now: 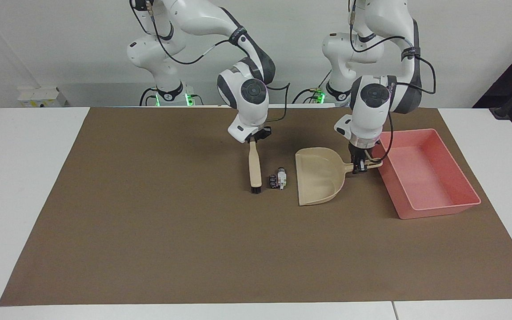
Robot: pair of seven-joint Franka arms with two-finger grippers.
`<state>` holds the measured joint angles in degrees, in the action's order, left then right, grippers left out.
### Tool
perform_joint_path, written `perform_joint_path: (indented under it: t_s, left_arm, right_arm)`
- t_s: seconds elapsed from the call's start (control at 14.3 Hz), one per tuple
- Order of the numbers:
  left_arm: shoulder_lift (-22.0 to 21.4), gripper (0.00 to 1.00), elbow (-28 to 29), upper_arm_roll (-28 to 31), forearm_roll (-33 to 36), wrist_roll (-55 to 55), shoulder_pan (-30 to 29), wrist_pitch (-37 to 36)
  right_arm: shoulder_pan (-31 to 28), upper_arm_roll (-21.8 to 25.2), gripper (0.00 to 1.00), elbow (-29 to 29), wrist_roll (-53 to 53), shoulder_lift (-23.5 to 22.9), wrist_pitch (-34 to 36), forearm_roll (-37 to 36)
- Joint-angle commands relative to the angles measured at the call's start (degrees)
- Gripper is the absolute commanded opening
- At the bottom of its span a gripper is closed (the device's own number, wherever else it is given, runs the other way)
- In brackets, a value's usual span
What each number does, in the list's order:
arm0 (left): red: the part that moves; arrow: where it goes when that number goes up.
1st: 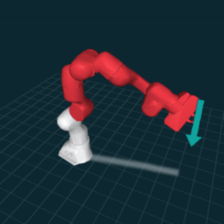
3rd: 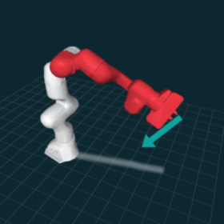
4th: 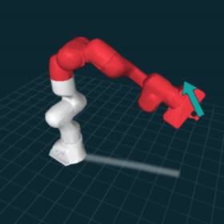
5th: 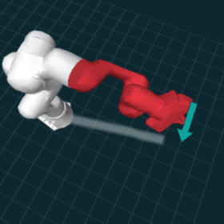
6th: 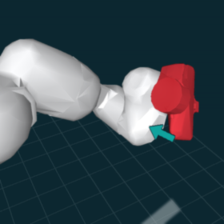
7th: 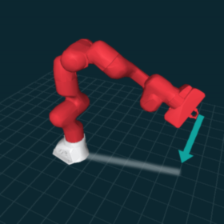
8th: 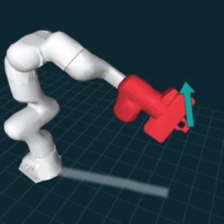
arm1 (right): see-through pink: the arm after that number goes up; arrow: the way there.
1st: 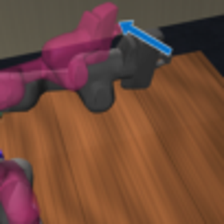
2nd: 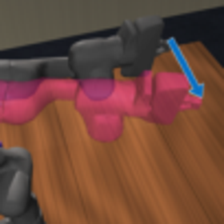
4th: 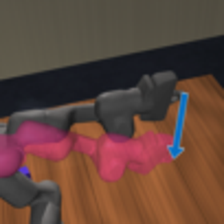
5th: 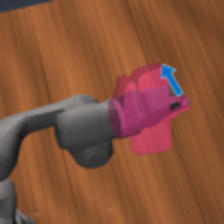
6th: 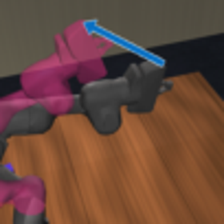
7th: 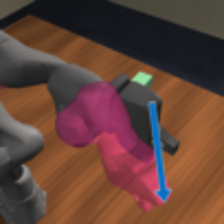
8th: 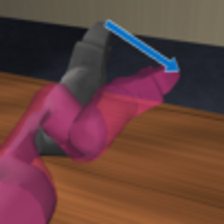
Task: Clean e-waste and dump in bin
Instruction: 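Sweep the e-waste into the dustpan with the brush in the right gripper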
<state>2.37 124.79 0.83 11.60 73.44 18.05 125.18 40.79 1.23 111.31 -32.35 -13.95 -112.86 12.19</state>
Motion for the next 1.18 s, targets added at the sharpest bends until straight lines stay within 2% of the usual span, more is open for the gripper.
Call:
perform_joint_path:
  t_s: [0.0,0.35,0.56,0.7,0.84,1.11]
  left_arm:
    - [0.8,0.00,0.1,0.8,1.8,-1.5,1.7,0.6]
    - [0.7,0.00,0.5,0.8,1.8,-1.5,1.8,0.4]
    - [0.5,0.00,0.6,0.8,1.8,-2.2,1.7,0.1]
    - [0.4,0.00,0.7,0.8,1.8,-2.4,1.7,0.1]
    - [0.4,0.00,0.8,0.8,1.8,-2.4,1.5,0.1]
    - [0.4,0.00,0.9,0.8,1.8,-2.3,1.0,0.1]
  right_arm:
    - [1.9,0.1,0.00,-1.3,-2.5,-2.3,-2.5,2.3]
    - [2.3,0.1,0.00,-4.0,-2.6,-2.7,-3.5,4.5]
    - [4.7,-0.2,0.00,-8.5,-5.7,-6.8,-4.0,5.0]
    - [4.7,-0.2,0.00,-10.2,-6.1,-7.7,-4.0,6.0]
    - [4.9,-0.2,0.00,-10.4,-6.1,-7.8,-5.4,8.5]
    - [5.3,-0.3,0.00,-9.8,-6.1,-8.1,-7.7,8.6]
